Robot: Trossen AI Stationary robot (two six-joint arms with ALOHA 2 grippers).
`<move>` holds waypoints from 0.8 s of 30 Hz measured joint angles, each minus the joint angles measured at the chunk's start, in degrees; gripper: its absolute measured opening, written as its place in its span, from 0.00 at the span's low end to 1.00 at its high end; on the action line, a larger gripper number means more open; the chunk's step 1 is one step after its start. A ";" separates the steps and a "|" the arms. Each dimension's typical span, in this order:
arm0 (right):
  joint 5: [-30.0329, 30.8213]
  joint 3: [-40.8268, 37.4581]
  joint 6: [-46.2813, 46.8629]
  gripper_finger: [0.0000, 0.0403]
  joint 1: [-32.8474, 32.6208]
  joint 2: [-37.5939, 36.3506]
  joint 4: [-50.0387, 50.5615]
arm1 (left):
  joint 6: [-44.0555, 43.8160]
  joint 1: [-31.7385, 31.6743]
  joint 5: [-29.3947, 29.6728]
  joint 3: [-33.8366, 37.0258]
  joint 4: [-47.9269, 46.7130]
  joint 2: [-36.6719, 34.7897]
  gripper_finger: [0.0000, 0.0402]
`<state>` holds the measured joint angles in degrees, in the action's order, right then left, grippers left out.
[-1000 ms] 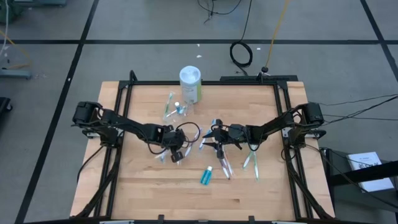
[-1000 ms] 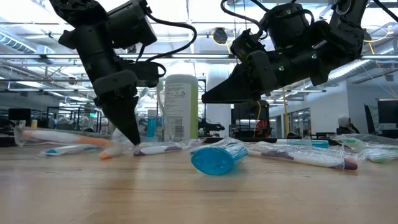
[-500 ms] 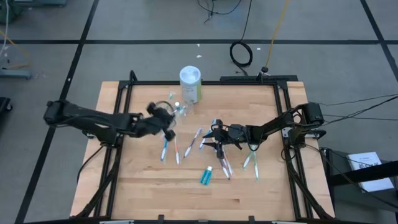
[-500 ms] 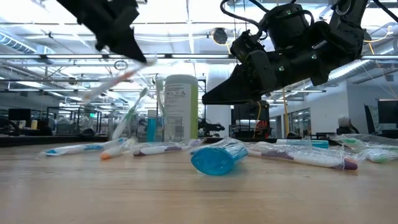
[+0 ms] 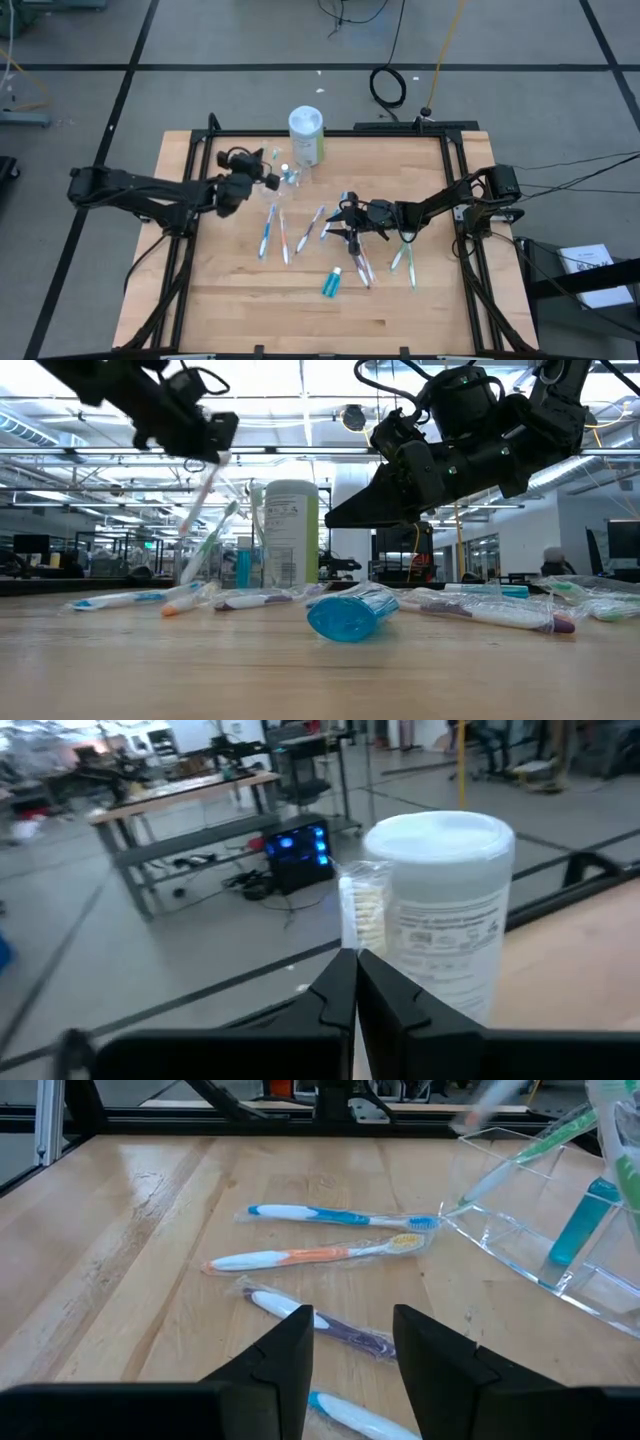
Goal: Pick & Place toothbrushing station
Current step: Put the orange toothbrush into the transparent organizer
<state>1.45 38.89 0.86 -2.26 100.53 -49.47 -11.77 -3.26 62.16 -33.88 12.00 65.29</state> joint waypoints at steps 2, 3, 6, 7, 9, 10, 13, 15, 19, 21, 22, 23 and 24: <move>0.00 -0.02 0.00 0.32 0.00 0.00 0.00 | 0.90 -2.08 -3.75 1.66 4.36 0.90 0.02; 0.00 -0.01 0.00 0.32 0.00 -0.01 0.02 | 1.05 -2.92 -4.99 2.08 5.68 1.55 0.01; 0.00 0.00 0.00 0.32 0.00 0.00 0.02 | 1.85 -4.78 -5.98 3.06 6.19 3.36 0.01; 0.00 -0.02 -0.02 0.32 0.00 0.00 0.02 | 2.30 -5.25 -6.09 3.27 6.13 3.92 0.02; 0.00 -0.01 -0.02 0.32 0.00 0.00 0.02 | 2.41 -5.51 -6.52 3.69 6.23 4.79 0.03; 0.01 -0.01 -0.10 0.32 0.00 0.00 0.02 | 2.20 -5.49 -6.60 3.82 6.20 5.05 0.03; 0.00 -0.01 -1.03 0.32 0.00 0.00 0.02 | 3.49 -5.19 -6.31 3.85 8.12 5.77 0.01; 0.00 -0.02 -1.91 0.32 0.00 0.00 0.02 | 7.37 -5.23 -4.98 3.86 12.46 5.75 0.01; 0.02 -0.02 -2.21 0.32 0.00 0.00 0.02 | 15.84 -5.34 -3.53 3.84 22.63 5.73 0.03; 0.00 -0.01 -2.20 0.32 0.00 0.00 0.02 | 17.29 -5.34 -3.45 3.80 24.22 5.69 0.04; 0.00 -0.02 -2.13 0.32 0.00 0.00 0.02 | 17.13 -5.34 -3.59 3.80 23.63 5.67 0.04; 0.00 0.00 -2.01 0.32 0.00 0.00 0.02 | 15.78 -5.34 -4.03 3.80 22.15 5.69 0.04; 0.00 -0.02 -2.01 0.32 0.00 0.00 0.02 | 13.67 -5.32 -4.93 3.80 20.06 5.69 0.03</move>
<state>1.45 38.87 -1.15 -2.26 100.53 -49.45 1.90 -8.58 57.23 -30.09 32.07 70.98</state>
